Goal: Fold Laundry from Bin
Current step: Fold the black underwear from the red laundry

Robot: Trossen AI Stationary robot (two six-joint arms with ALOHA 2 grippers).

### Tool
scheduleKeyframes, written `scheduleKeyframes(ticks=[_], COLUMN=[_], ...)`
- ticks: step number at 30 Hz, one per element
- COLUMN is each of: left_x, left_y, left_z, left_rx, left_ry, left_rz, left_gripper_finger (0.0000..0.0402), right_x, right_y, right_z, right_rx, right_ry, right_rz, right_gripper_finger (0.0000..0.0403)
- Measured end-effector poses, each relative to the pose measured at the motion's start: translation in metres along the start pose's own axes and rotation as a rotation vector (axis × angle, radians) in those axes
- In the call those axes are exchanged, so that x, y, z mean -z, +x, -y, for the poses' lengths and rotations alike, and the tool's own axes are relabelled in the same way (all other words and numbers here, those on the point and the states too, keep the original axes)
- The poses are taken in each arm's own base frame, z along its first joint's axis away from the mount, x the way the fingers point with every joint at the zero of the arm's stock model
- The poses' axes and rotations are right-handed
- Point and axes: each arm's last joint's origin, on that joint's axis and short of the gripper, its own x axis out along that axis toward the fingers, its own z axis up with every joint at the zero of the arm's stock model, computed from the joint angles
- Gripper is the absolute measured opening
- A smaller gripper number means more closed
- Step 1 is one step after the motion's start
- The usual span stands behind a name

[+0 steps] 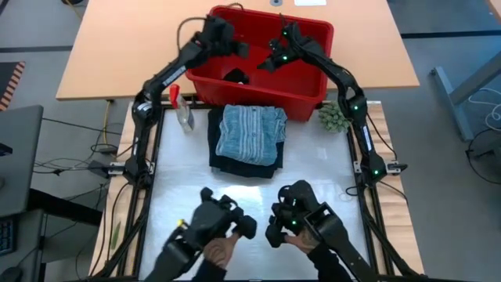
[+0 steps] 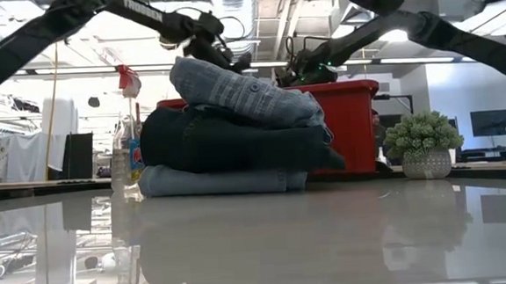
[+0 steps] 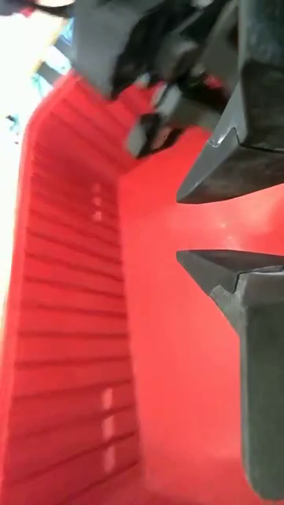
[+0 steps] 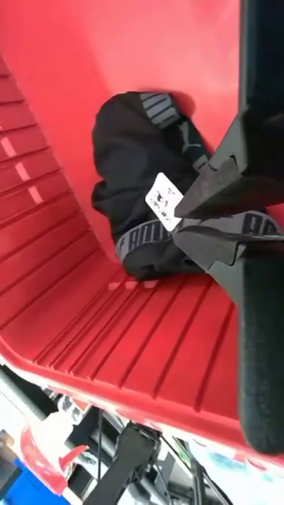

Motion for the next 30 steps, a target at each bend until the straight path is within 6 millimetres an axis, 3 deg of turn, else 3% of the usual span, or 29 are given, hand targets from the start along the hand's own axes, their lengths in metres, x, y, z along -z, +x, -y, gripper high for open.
scheduleKeyframes(ticks=[8,15,21,26,30], left_x=[0.041,0.08,0.094,0.117,0.134], left_y=[0.041,0.077,0.078,0.075,0.078], left_z=[-0.001,-0.035,-0.072,-0.104,-0.115], left_rx=[-0.036,-0.076,-0.178,-0.141,-0.145], left_ry=[0.036,-0.076,-0.004,-0.032,0.003], left_rz=[-0.073,-0.202,-0.348,-0.572,-0.673], left_gripper_finger=[0.0124,0.0167,0.0185,0.0186,0.0186], right_x=[0.0,0.001,0.002,0.002,0.002], right_y=[-0.006,-0.005,-0.004,-0.005,-0.005], right_z=[0.006,0.005,0.004,0.005,0.005], right_rx=[0.013,0.012,0.011,0.017,0.034], right_ry=[0.004,0.013,0.024,0.023,0.023], right_rz=[0.008,-0.003,-0.016,-0.014,-0.014], right_gripper_finger=[0.0067,0.0067,0.0067,0.0067,0.0067])
